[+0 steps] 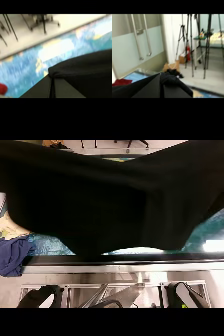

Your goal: Fold the shirts.

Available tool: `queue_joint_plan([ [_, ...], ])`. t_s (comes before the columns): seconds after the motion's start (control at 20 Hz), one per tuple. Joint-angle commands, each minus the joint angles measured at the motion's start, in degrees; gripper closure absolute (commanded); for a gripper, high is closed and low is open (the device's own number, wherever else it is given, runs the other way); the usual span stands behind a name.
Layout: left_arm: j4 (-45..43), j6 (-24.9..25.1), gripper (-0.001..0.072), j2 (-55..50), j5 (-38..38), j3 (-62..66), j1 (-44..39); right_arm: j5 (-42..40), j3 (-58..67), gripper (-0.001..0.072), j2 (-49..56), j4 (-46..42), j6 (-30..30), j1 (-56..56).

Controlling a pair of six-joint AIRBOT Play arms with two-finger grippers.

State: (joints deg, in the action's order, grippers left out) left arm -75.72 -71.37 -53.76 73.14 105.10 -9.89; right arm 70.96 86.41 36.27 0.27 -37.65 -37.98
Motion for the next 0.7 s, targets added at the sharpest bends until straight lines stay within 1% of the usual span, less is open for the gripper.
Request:
queue_joint_plan([
  [0.0,-0.61,0.61,0.0697,-11.65,-2.19,-4.85,0.07,2.49,-4.00,0.0693,11.41,-0.59,0.68,6.43],
  [0.1,-0.55,1.20,0.0698,-22.23,-3.87,-5.86,0.04,-0.90,-7.10,0.0693,20.39,-5.88,1.92,14.53],
  [0.2,-0.55,1.97,0.0698,-34.42,-4.37,-2.75,0.63,-8.07,-7.50,0.0693,30.77,-12.74,1.90,21.03],
  [0.25,0.61,1.95,0.0697,-40.61,-3.98,0.04,1.36,-12.50,-7.50,0.0693,35.56,-14.27,1.90,23.06],
  [0.35,6.19,1.05,0.0693,-52.46,-2.73,7.21,3.15,-20.50,-6.97,0.0692,44.37,-14.21,1.90,25.20],
  [0.4,9.38,-1.18,0.0690,-57.02,-2.05,10.80,4.20,-22.62,-6.25,0.0685,48.00,-14.19,1.88,25.40],
  [0.45,12.72,-2.93,0.0678,-60.46,-1.16,13.79,5.42,-22.69,-5.31,0.0571,50.49,-14.21,1.86,25.16],
  [0.5,16.04,-3.72,0.0370,-61.99,-0.42,15.10,6.80,-22.36,-4.39,0.0413,51.91,-14.29,1.79,24.48],
  [0.55,19.30,-4.92,0.0008,-62.20,0.22,15.06,8.35,-21.18,-3.74,0.0406,51.93,-15.06,1.66,23.30],
  [0.6,22.45,-5.40,0.0012,-61.13,1.11,13.75,9.99,-19.41,-2.91,0.0406,51.23,-16.85,1.60,21.77],
  [0.65,25.05,-5.51,0.0012,-59.19,2.60,11.37,11.93,-17.62,-2.10,0.0406,49.94,-20.13,-0.28,19.67],
])
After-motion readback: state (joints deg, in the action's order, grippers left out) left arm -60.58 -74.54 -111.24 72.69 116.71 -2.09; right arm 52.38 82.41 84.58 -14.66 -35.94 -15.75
